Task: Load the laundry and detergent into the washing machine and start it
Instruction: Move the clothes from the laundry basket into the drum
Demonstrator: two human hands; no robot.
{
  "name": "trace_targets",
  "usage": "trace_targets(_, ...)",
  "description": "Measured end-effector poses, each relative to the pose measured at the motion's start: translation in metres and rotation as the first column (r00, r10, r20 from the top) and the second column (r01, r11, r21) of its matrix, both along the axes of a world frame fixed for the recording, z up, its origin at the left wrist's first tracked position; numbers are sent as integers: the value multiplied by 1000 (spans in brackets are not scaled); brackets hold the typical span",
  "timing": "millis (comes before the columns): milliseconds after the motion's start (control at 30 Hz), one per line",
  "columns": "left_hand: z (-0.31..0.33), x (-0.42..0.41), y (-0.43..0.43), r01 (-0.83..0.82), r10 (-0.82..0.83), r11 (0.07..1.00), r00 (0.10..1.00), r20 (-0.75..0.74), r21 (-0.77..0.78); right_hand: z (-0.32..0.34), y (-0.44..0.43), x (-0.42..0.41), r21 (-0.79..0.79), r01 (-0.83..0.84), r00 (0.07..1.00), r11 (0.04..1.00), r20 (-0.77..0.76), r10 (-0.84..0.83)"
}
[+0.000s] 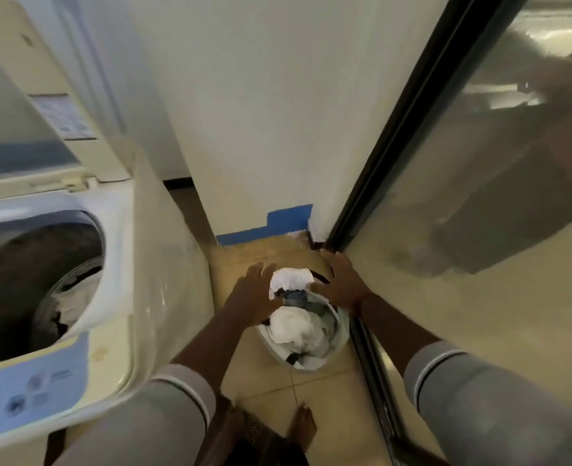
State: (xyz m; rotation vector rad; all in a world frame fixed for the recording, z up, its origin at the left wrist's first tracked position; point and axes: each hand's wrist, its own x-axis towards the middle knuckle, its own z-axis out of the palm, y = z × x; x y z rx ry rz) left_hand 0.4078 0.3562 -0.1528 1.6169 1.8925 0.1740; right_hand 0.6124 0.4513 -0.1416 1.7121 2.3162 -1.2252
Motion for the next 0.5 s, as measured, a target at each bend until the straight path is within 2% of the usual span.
trace_targets(67, -54, 13, 0, 9, -7, 999, 999, 31, -50, -46, -4, 12, -35, -41, 999, 999, 14, 42)
trace_targets(133, -121, 26, -2, 39, -35, 995, 999, 38, -87, -115, -15, 23, -75, 67, 998, 995, 11, -66)
trace_targets(233, -225, 39, -6, 72, -63, 986, 996, 64, -153, -226, -37, 38, -148, 138, 990, 979, 38, -134)
trace_targets(400, -382, 54, -14, 127, -120, 981, 991, 54, -144, -389, -61, 53, -194, 195, 977, 961, 122, -173)
trace_targets(500, -479, 58, -5, 174, -175, 984, 985, -15, -38, -470, -61, 53, -153, 181, 961, 972, 236, -142)
